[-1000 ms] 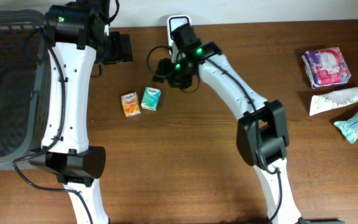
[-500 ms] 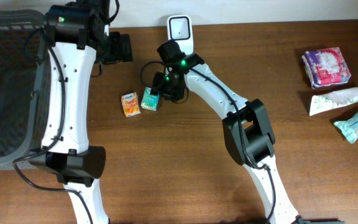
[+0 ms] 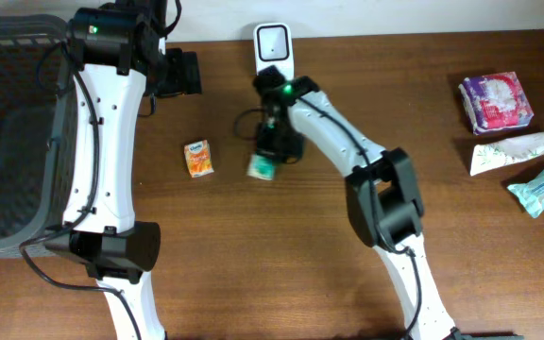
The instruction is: Scan the item barcode
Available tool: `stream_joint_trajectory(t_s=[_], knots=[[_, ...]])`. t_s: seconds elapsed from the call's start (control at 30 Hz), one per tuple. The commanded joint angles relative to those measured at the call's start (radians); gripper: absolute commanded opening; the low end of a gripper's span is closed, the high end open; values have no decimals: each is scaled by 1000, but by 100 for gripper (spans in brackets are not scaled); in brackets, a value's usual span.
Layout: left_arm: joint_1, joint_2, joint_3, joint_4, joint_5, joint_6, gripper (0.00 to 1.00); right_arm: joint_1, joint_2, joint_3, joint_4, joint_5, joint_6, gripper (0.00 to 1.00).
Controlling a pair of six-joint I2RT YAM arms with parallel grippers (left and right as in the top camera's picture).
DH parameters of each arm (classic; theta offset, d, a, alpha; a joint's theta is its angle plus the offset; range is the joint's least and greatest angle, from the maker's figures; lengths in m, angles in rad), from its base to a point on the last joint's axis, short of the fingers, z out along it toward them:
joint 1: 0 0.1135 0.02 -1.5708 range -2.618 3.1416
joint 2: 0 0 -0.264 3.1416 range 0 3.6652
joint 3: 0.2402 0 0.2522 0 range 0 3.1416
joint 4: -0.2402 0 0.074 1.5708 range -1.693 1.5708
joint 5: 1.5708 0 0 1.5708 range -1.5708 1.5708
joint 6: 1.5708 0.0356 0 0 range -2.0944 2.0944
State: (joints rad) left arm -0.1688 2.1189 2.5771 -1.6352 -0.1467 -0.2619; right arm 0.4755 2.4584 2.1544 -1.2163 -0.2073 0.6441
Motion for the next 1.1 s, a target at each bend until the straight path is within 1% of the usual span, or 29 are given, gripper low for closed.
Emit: stream_joint_trajectory(t_s=[0.0,0.03,0.07,0.13,0.17,0.2,0.33,0.37,0.4,0.57,0.7,0.73,0.77,0.8,0.83,0.97,1.03,1.07], knots=[[2,-8,11,2,0,-6,99,-68,-103,-8,-105,226,-95,4],[2,-8,11,2,0,-6,99,-87,-122,-8,-145,231,-152,5],[2,-8,11,2,0,-6,99,-98,-130,-8,-168,231,-177,13],[2,-8,11,2,0,-6,99,-124,-147,-8,-208,231,-222,36],[2,-8,11,2,0,-6,99,-126,-149,-8,-217,231,-222,44],[2,-8,11,2,0,-6,99,-129,-150,-6,-228,229,-222,47],[2,-8,11,2,0,-6,99,-110,-148,-6,-221,217,-208,47],[2,-8,11,2,0,-6,99,-103,-146,-6,-217,221,-165,47],[2,-8,11,2,0,-6,99,-88,-143,-13,-186,227,-57,47],[2,-8,11,2,0,-6,99,-36,-127,-68,-111,372,54,45],[2,-8,11,2,0,-6,99,-14,-101,-135,-47,389,56,38],[2,-8,11,2,0,-6,99,-15,-95,-156,-38,409,80,38],[2,-8,11,2,0,-6,99,-18,-94,-184,-23,422,96,34],[2,-8,11,2,0,-6,99,-18,-94,-197,-16,422,96,27],[2,-8,11,2,0,-6,99,-17,-94,-199,-17,422,95,25],[2,-8,11,2,0,-6,99,-16,-94,-208,-3,422,94,27],[2,-8,11,2,0,-6,99,-17,-93,-241,26,422,94,34],[2,-8,11,2,0,-6,99,-17,-93,-262,44,422,94,35]])
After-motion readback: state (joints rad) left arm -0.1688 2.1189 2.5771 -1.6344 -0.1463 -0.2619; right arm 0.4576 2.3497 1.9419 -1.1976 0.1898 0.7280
